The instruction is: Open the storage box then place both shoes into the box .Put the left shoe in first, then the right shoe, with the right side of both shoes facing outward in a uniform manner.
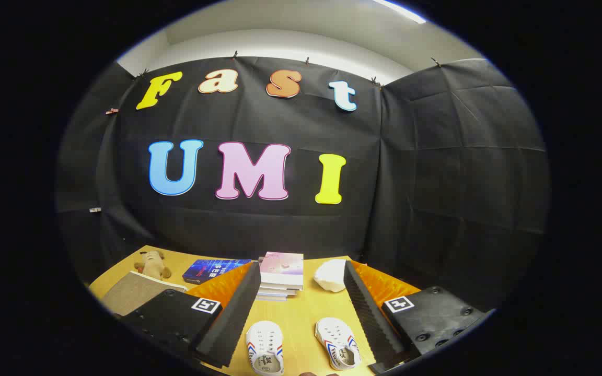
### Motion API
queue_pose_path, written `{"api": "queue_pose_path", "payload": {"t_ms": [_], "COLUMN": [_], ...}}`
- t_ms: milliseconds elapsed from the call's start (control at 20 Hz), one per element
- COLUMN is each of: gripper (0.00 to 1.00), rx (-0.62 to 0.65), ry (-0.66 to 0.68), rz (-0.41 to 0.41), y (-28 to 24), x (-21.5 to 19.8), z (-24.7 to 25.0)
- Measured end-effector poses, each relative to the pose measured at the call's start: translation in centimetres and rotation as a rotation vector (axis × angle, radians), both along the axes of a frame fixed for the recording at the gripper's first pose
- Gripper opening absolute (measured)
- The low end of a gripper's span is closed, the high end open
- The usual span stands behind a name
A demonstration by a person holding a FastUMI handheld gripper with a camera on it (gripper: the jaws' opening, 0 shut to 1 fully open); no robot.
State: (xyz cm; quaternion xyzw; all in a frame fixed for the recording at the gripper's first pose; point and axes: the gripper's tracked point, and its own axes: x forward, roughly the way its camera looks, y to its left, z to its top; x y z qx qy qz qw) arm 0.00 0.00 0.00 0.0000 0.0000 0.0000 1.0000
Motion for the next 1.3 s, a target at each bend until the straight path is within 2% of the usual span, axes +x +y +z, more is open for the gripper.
{"api": "queue_pose_path", "payload": {"t_ms": [950, 1150, 1300], "gripper": [0.98, 0.97, 0.98], "rx": [0.019, 0.035, 0.083], "ry": [0.011, 0.050, 0.136], "rz": [0.061, 0.098, 0.176], "y": [2.5, 2.6, 3.4], "x": [0.3, 1.0, 1.7], "z": [-0.2, -1.3, -3.6]}}
